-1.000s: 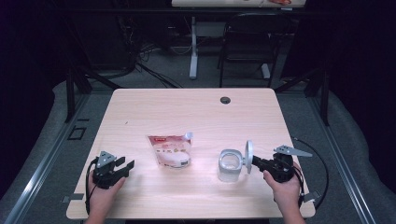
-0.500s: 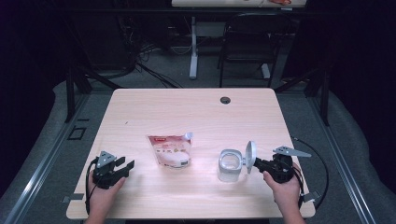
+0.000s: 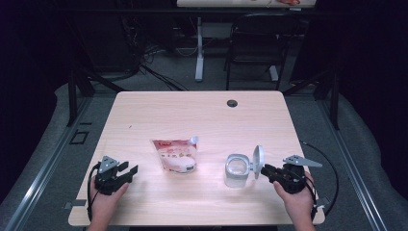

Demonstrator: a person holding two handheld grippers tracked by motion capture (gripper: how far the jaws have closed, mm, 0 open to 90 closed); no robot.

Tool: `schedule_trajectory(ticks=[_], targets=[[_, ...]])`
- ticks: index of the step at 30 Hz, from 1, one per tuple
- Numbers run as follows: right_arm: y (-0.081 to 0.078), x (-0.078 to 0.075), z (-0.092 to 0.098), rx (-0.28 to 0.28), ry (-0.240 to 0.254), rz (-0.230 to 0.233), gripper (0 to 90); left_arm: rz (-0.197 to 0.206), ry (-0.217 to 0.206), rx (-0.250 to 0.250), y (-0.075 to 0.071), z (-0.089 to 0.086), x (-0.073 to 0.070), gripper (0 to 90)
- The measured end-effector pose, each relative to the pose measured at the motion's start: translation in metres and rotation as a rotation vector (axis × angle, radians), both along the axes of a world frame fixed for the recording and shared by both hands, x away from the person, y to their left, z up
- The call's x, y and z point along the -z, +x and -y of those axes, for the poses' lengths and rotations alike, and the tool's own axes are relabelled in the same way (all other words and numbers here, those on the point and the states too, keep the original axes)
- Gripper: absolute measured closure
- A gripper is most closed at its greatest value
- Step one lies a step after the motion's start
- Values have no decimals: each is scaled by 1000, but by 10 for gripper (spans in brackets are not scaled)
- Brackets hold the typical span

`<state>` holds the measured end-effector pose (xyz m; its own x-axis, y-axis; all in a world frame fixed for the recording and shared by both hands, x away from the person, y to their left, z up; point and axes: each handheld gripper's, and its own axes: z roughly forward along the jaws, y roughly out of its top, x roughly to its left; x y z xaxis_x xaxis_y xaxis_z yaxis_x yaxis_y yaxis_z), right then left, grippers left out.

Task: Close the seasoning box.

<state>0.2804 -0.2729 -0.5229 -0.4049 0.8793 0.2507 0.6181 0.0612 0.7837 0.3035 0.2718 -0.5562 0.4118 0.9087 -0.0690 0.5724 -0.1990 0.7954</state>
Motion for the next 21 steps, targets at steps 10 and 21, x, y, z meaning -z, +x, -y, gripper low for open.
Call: schedule_trajectory(ticks=[10, 21], targets=[[-8, 4, -4, -31, -42, -17, 718, -3, -3, 2, 0, 0, 0, 545], [-11, 5, -5, -43, -64, -20, 700, -1, -7, -2, 0, 0, 1, 545]])
